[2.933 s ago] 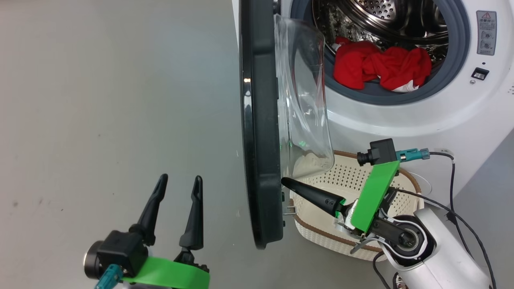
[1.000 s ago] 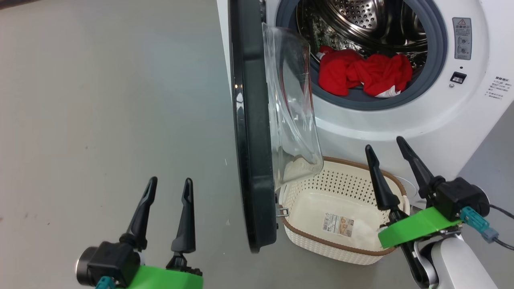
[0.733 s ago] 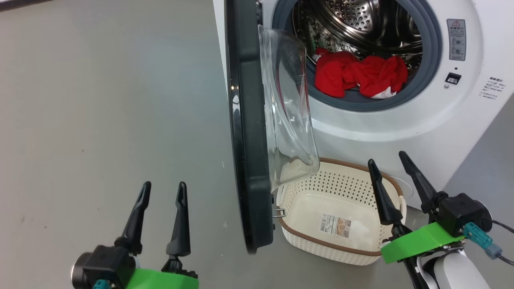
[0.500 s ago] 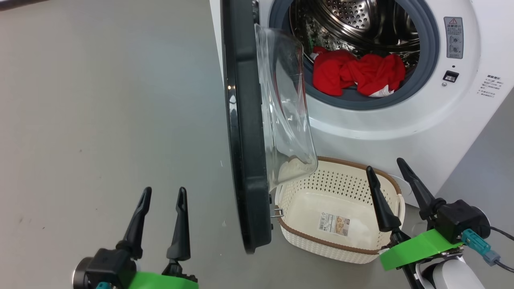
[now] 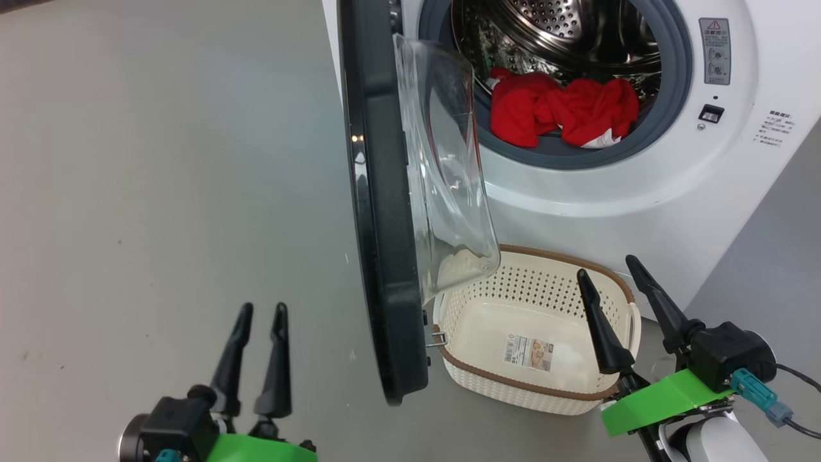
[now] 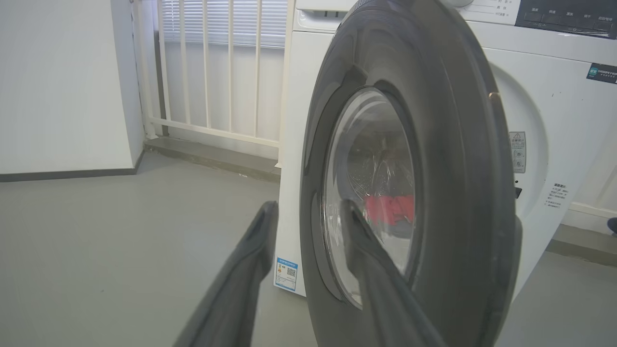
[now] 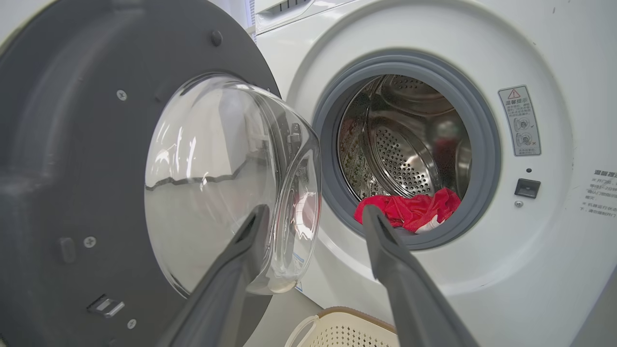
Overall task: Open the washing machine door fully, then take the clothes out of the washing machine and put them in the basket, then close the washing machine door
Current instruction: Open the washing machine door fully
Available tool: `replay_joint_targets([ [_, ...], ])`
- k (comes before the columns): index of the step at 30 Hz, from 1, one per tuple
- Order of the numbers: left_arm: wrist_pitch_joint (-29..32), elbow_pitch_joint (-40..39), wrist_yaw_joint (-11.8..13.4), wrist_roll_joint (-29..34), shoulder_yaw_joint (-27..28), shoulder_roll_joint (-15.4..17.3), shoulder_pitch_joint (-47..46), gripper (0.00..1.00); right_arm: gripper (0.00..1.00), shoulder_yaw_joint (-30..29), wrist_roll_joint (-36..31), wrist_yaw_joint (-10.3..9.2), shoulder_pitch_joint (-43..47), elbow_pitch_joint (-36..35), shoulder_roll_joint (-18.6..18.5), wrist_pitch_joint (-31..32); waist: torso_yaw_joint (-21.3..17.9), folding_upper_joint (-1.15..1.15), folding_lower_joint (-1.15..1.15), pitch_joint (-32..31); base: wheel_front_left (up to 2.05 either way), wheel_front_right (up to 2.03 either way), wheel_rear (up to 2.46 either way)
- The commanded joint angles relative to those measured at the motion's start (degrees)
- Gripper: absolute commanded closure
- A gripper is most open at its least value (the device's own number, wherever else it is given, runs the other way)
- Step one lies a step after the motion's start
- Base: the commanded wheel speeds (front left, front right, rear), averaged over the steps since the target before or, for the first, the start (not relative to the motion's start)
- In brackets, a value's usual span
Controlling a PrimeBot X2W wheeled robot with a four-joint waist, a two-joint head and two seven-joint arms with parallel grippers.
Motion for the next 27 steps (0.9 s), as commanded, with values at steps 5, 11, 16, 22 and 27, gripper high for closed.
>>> replay_joint_targets([
  [5, -0.7, -2.3, -0.7, 0.7, 2.1, 0.1, -1.8, 1.0, 0.0, 1.3, 0.0, 0.36, -1.2, -1.2, 0.1, -0.4, -0.2, 0.0, 0.0, 0.2, 0.0, 0.0, 0.0],
  [11, -0.7, -9.3, -1.4, 2.8, 2.5, -0.1, -4.0, 1.0, 0.0, 1.0, 0.1, 0.36, -1.4, -1.0, 0.1, -0.4, -0.4, 0.0, 0.0, 0.3, 0.0, 0.0, 0.0],
  [16, -0.7, -15.6, -2.4, 4.3, 1.4, -0.3, -5.4, 1.0, 0.0, 1.0, 0.4, 0.36, -1.5, -0.9, 0.1, -0.4, -0.7, 0.0, 0.0, 0.3, 0.0, 0.0, 0.0],
  [22, 0.0, -19.5, -4.8, 5.9, -4.8, -0.4, -6.6, 1.0, 0.0, 0.6, 0.6, 0.36, -1.6, -1.0, 0.1, -0.4, -1.2, 0.0, 0.0, 0.5, 0.0, 0.0, 0.0],
  [27, 3.0, -18.3, -6.5, 4.6, -11.0, -0.5, -7.4, 1.0, 0.0, 0.8, 1.0, 0.36, -1.9, -1.0, 0.1, -0.4, -1.5, 0.0, 0.0, 0.7, 0.0, 0.0, 0.0],
])
